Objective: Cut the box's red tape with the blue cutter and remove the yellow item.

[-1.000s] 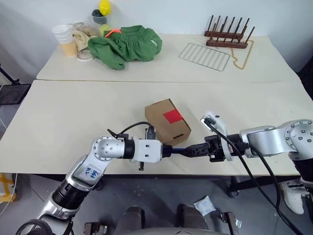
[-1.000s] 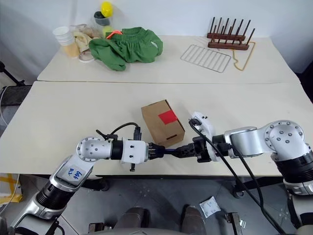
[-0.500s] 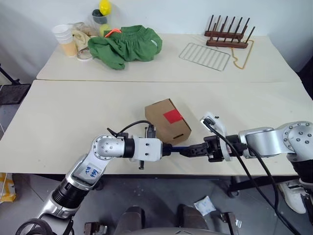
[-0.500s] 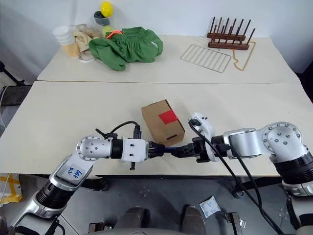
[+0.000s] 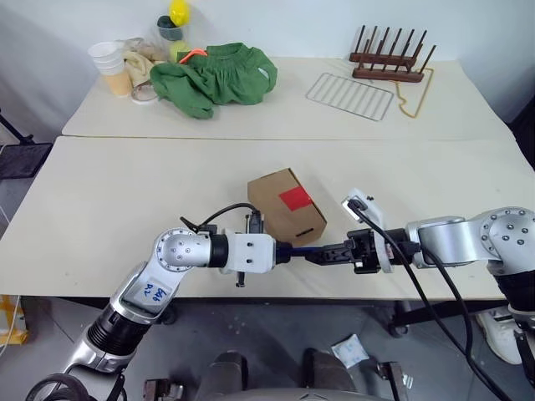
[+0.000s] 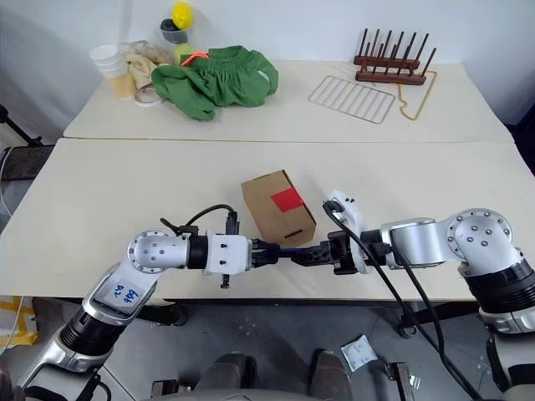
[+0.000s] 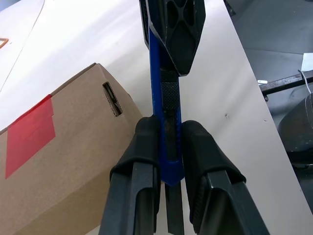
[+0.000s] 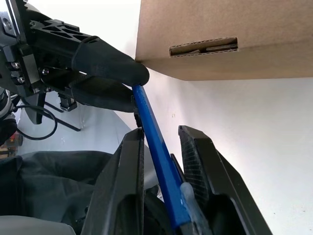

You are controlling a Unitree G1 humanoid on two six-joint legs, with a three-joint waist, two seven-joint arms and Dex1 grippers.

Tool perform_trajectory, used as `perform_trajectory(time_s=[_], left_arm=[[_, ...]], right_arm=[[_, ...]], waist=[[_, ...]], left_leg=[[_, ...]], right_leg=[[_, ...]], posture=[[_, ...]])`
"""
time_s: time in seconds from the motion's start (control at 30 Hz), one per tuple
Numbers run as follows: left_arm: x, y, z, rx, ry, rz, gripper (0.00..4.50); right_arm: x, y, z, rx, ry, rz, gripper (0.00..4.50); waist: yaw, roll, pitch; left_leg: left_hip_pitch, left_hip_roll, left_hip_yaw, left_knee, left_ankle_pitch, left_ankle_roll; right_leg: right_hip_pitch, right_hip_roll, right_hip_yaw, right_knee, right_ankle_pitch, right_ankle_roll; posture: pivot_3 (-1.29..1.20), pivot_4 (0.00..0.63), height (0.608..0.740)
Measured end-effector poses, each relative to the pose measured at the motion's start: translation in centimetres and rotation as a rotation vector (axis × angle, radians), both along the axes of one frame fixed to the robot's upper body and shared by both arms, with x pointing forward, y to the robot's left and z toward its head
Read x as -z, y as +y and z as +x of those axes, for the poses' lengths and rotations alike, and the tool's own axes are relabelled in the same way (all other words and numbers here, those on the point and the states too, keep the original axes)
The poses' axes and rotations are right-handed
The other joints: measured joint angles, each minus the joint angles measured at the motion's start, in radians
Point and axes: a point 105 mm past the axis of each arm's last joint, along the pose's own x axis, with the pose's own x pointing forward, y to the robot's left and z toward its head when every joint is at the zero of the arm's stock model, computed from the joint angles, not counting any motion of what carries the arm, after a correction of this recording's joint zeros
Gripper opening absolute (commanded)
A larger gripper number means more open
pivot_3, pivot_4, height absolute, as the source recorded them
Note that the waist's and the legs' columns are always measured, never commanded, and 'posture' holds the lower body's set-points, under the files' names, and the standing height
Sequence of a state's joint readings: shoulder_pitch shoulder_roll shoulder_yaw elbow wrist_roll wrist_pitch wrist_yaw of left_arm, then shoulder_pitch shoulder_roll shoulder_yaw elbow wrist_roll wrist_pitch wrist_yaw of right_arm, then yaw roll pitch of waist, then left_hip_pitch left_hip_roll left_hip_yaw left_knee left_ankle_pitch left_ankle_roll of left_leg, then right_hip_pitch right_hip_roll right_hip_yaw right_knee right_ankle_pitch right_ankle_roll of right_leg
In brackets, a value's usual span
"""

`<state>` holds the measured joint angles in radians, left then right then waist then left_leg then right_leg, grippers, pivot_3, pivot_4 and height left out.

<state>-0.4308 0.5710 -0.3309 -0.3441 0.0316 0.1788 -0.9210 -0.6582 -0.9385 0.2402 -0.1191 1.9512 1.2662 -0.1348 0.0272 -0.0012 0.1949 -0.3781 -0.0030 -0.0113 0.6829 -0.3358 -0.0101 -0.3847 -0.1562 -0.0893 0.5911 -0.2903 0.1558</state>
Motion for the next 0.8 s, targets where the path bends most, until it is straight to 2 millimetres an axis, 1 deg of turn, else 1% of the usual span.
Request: perform_trajectory(time_s=[0.27, 0.37, 0.47, 0.6, 0.67, 0.8], left_arm=[[-0.2, 0.4, -0.6, 0.015, 0.013, -0.008, 0.46], [0.0, 0.5, -0.7, 0.016, 0.022, -0.009, 0.46], [0.2, 0.6, -0.9, 0.020, 0.033, -0.003, 0.46], [0.3, 0.5, -1.1, 0.031, 0.041, 0.003, 0.46], [0.7, 0.2, -1.5, 0.053, 0.058, 0.011, 0.46], [0.8, 0.2, -1.5, 0.056, 0.062, 0.015, 0.46]], right_arm=[[0.0, 0.1, -0.3, -0.021, 0.008, 0.011, 1.11], [0.1, 0.1, -0.3, -0.026, 0.011, 0.008, 1.67], [0.4, -0.1, -0.3, -0.021, 0.016, -0.004, 2.60], [0.3, -0.1, -0.2, -0.018, 0.010, -0.003, 3.88], [-0.1, -0.1, 0.0, -0.006, -0.007, 0.007, 3.88], [-0.4, -0.2, 0.4, 0.020, -0.019, 0.015, 3.88]], waist=[[0.000, 0.000, 0.000], [0.000, 0.000, 0.000], [0.000, 0.000, 0.000], [0.000, 0.000, 0.000], [0.000, 0.000, 0.000], [0.000, 0.000, 0.000]], left_leg=[[0.000, 0.000, 0.000, 0.000, 0.000, 0.000], [0.000, 0.000, 0.000, 0.000, 0.000, 0.000], [0.000, 0.000, 0.000, 0.000, 0.000, 0.000], [-0.001, 0.000, 0.000, 0.000, 0.000, 0.000], [-0.002, 0.000, 0.000, 0.000, 0.000, 0.000], [-0.009, 0.000, 0.000, 0.002, 0.000, 0.000]], right_leg=[[0.000, 0.000, 0.000, 0.000, 0.000, 0.000], [0.000, 0.000, 0.000, 0.000, 0.000, 0.000], [0.000, 0.000, 0.000, 0.000, 0.000, 0.000], [-0.002, 0.000, 0.000, 0.000, 0.000, 0.000], [-0.003, 0.000, 0.000, 0.000, 0.000, 0.000], [-0.009, 0.000, 0.000, 0.002, 0.000, 0.000]], posture=[[0.00, 0.150, 0.740], [0.00, 0.150, 0.740], [0.00, 0.150, 0.740], [0.00, 0.150, 0.740], [0.00, 0.150, 0.740], [0.00, 0.150, 0.740]])
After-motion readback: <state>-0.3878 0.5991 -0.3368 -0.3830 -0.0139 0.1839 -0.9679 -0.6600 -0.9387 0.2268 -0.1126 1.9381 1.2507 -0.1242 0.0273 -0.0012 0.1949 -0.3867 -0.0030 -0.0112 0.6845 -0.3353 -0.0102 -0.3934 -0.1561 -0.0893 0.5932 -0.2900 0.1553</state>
